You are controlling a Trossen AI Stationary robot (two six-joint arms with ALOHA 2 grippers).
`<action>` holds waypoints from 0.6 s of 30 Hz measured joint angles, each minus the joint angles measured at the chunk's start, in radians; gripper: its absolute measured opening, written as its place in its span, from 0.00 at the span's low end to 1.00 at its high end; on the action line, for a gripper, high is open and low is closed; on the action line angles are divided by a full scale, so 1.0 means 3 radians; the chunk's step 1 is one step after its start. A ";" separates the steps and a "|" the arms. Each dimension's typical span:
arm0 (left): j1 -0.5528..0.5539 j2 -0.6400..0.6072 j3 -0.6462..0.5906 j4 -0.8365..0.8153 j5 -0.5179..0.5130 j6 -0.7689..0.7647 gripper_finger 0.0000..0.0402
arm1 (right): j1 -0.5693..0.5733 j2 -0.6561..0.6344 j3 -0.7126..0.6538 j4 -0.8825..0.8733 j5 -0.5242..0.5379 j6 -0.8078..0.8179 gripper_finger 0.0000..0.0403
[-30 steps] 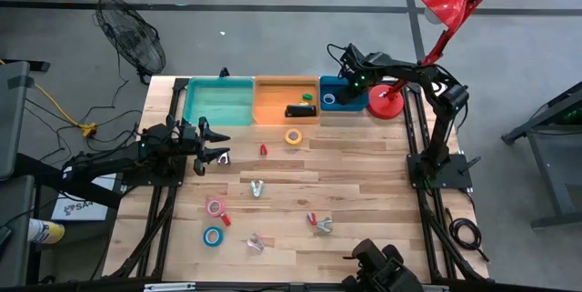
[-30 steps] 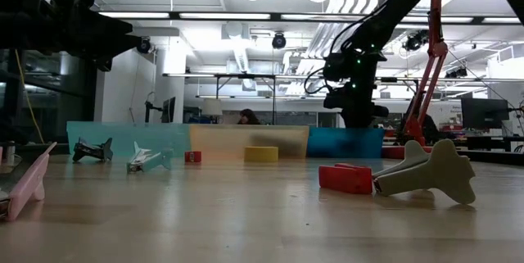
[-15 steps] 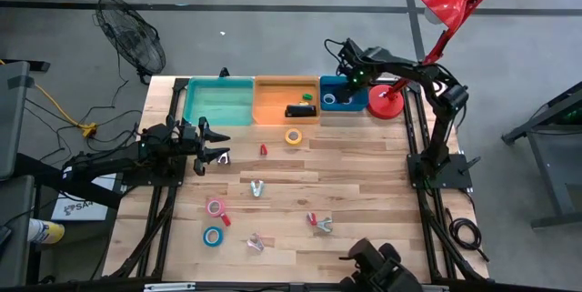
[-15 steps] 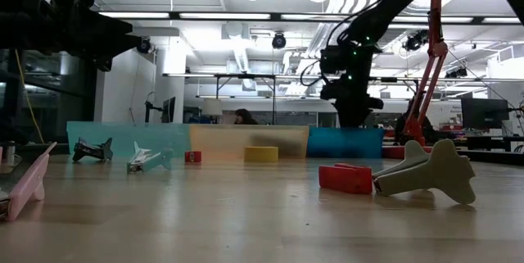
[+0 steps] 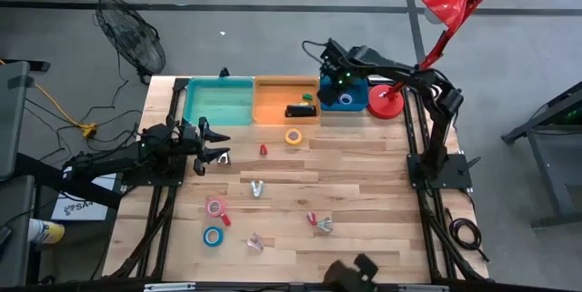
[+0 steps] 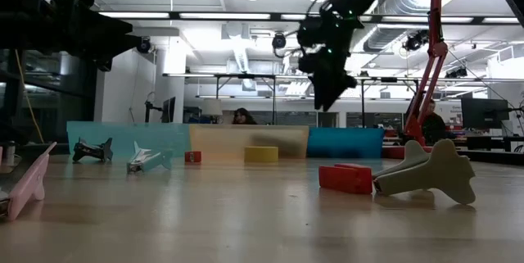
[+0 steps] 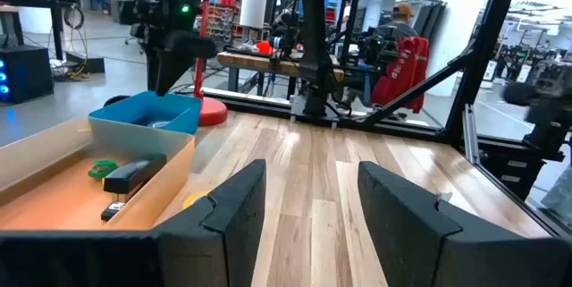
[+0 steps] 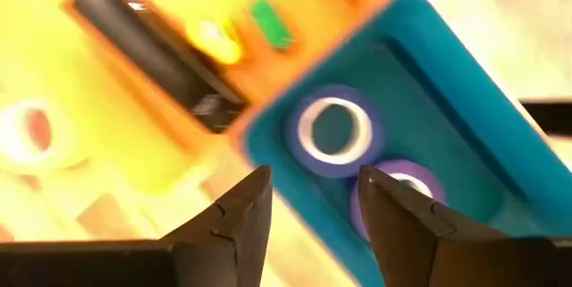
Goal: Pick and place Stapler, Stapler remover, tape
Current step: Put the yellow tape into the blue bin
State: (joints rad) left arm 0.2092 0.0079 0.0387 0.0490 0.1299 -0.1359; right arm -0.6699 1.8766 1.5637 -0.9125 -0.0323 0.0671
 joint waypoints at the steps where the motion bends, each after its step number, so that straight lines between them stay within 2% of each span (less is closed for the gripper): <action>1: 0.0000 0.0001 0.0001 0.0000 0.0000 0.0000 0.44 | 0.0068 -0.0001 0.0009 0.0006 -0.0005 -0.0029 0.39; 8: -0.0001 0.0000 0.0000 0.0000 0.0000 0.0000 0.44 | 0.0573 -0.0002 0.0010 0.0040 0.0032 -0.0327 0.39; 12: -0.0001 0.0000 0.0001 0.0000 0.0000 0.0000 0.44 | 0.0831 -0.0002 -0.0054 0.0267 0.0037 -0.0663 0.38; 18: -0.0001 0.0001 0.0000 0.0000 0.0000 0.0000 0.44 | 0.1086 -0.0002 -0.0348 0.0800 -0.0263 -0.1019 0.38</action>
State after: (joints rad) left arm 0.2090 0.0081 0.0388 0.0490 0.1299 -0.1360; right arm -0.3440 1.8759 1.4594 -0.6726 -0.1112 -0.2387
